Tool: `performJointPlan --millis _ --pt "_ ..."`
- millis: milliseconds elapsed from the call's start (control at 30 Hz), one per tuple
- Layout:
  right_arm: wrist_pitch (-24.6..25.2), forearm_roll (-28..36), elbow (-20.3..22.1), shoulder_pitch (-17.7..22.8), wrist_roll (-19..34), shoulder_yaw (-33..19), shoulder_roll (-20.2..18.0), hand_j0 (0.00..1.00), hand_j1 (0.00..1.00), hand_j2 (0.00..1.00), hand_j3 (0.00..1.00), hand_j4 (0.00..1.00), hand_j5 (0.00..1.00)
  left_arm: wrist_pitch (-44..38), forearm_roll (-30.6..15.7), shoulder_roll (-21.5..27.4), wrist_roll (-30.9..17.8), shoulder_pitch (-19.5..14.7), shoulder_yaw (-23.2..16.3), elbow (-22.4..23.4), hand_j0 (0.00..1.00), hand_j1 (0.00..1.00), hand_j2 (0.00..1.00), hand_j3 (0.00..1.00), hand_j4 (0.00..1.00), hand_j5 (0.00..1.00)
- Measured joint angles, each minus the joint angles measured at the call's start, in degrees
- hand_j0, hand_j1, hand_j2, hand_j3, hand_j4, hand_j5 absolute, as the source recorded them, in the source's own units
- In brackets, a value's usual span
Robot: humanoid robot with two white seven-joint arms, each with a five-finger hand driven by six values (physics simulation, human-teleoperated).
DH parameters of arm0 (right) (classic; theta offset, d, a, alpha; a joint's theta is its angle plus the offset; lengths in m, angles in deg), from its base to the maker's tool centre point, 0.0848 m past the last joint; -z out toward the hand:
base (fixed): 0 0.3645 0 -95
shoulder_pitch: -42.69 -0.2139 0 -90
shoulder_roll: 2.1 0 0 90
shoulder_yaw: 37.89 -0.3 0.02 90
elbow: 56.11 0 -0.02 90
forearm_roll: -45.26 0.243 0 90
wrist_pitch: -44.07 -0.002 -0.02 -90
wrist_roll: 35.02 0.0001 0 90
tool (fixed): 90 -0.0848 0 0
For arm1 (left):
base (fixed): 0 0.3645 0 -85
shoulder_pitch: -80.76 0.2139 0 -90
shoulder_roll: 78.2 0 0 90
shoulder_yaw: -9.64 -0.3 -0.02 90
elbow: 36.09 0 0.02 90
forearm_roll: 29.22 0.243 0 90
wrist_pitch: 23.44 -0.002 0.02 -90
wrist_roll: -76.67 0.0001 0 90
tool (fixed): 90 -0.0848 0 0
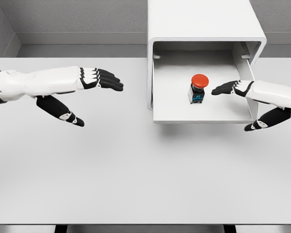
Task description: Slide open multi-storey tabletop storage cabinets and put open load switch and slide close multi-storey tabletop storage cabinets
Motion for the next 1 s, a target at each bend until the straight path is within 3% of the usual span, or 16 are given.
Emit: performJointPlan --millis 433,600,700,1000 --pt "0.0 -1.9 -6.4 -1.2 0.3 -0.4 4.7 1.0 1.0 1.0 1.0 1.0 1.0 0.0 0.1 0.2 0.0 0.2 -0.1 0.0 1.0 1.0 1.0 1.0 1.0 1.0" --pt "0.0 -4.5 -10.9 -6.9 0.5 -0.5 9.0 1.0 1.0 1.0 1.0 1.0 1.0 0.0 0.7 0.2 0.0 1.1 0.1 -0.1 1.0 1.0 1.0 1.0 1.0 1.0" --pt "0.1 -6.2 -12.4 -6.6 0.5 -0.6 11.6 1.0 1.0 1.0 1.0 1.0 1.0 0.0 0.9 0.3 0.0 1.1 0.1 -0.1 1.0 1.0 1.0 1.0 1.0 1.0" --pt "0.0 -7.4 -11.2 -6.2 0.6 -1.1 9.9 1.0 1.0 1.0 1.0 1.0 1.0 0.0 1.1 0.2 0.0 0.9 0.4 0.0 1.0 1.0 1.0 1.0 1.0 1.0"
